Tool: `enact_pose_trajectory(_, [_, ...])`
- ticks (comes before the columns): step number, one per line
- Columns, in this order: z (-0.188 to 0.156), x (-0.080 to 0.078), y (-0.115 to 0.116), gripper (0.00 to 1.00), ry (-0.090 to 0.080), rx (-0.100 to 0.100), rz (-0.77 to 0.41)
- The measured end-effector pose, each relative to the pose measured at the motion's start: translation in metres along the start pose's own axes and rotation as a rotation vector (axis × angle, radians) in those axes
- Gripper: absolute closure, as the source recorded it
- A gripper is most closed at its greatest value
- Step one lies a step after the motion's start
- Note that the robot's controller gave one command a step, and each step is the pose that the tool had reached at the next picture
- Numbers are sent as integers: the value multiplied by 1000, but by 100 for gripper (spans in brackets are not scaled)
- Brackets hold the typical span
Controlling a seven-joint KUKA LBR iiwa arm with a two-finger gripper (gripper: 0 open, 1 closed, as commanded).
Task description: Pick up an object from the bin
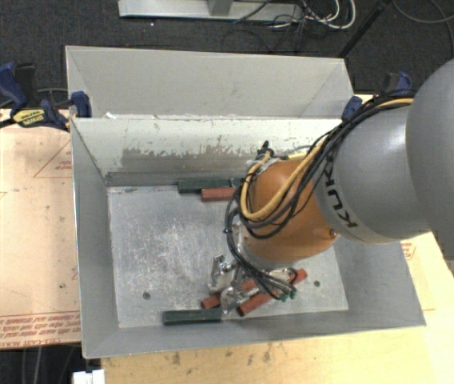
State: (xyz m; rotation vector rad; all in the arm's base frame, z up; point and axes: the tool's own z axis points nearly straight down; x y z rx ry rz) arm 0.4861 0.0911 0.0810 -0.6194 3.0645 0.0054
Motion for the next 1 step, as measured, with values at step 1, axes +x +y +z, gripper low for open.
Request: enact_pose_trajectory(1, [-133, -22, -10, 100, 13, -1, -35])
